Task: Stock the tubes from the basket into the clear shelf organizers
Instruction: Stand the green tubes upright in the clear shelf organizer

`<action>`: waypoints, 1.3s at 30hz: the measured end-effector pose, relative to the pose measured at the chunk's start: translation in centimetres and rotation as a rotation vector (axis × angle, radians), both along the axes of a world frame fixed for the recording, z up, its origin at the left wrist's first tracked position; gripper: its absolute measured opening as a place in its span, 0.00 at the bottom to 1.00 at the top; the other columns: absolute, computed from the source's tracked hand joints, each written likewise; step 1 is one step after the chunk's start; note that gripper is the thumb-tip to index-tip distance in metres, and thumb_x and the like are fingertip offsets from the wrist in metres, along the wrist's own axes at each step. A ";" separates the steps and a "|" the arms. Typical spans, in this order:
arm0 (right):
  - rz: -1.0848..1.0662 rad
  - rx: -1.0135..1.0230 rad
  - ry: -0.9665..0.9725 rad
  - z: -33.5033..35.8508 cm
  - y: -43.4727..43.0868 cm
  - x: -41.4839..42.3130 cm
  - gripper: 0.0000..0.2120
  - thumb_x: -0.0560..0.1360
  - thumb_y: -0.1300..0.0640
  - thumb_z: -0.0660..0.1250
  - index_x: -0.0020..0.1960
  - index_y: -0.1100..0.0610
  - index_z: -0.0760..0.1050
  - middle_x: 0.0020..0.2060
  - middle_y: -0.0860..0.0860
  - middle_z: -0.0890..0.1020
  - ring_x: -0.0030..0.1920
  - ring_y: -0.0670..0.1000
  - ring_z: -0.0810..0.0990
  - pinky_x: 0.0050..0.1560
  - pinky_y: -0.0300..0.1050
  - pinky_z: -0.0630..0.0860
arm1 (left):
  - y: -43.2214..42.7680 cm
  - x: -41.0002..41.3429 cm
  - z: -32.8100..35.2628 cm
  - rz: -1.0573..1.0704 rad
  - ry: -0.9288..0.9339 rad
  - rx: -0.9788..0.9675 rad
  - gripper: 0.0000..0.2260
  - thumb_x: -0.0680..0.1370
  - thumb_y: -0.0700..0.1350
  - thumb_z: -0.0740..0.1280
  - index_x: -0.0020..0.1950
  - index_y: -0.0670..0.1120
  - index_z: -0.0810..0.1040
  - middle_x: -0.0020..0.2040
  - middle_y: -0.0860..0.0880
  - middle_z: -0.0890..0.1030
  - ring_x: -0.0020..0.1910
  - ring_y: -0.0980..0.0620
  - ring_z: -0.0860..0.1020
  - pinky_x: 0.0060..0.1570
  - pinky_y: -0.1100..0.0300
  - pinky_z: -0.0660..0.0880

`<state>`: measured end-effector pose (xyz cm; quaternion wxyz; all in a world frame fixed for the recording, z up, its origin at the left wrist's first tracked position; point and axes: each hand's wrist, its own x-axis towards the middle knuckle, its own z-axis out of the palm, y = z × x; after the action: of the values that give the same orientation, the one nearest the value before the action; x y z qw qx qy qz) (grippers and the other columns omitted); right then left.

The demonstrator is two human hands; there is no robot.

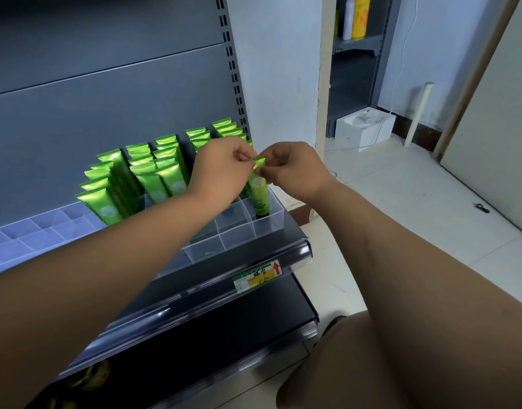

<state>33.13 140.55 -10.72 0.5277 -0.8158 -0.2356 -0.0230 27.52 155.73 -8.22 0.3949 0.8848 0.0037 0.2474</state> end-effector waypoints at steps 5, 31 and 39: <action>-0.017 -0.030 -0.017 -0.2 0.5 0.1 0.08 0.71 0.56 0.75 0.50 0.54 0.84 0.41 0.50 0.86 0.45 0.51 0.85 0.53 0.55 0.82 | 0.4 -0.3 -0.6 -0.013 -0.042 -0.026 0.08 0.75 0.34 0.71 0.45 0.47 0.84 0.40 0.56 0.82 0.41 0.56 0.80 0.50 0.55 0.81; -0.046 -0.381 -0.311 0.1 -0.7 -2.1 0.25 0.75 0.46 0.72 0.70 0.51 0.74 0.59 0.48 0.82 0.58 0.49 0.79 0.57 0.47 0.77 | 0.3 -2.0 -2.0 0.055 -0.112 -0.010 0.07 0.78 0.41 0.72 0.55 0.46 0.81 0.51 0.51 0.83 0.51 0.53 0.81 0.54 0.54 0.79; -0.193 -0.580 -0.762 1.4 1.0 -6.2 0.29 0.81 0.45 0.59 0.77 0.59 0.65 0.75 0.57 0.69 0.76 0.59 0.65 0.76 0.56 0.62 | 2.0 -8.2 -1.8 0.326 -0.139 0.501 0.18 0.82 0.54 0.63 0.63 0.42 0.79 0.58 0.45 0.81 0.56 0.42 0.79 0.54 0.48 0.77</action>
<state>26.96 141.52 -9.32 0.1500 -0.8808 -0.3321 -0.3022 19.34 157.73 -10.01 0.1189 0.9232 0.0575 0.3608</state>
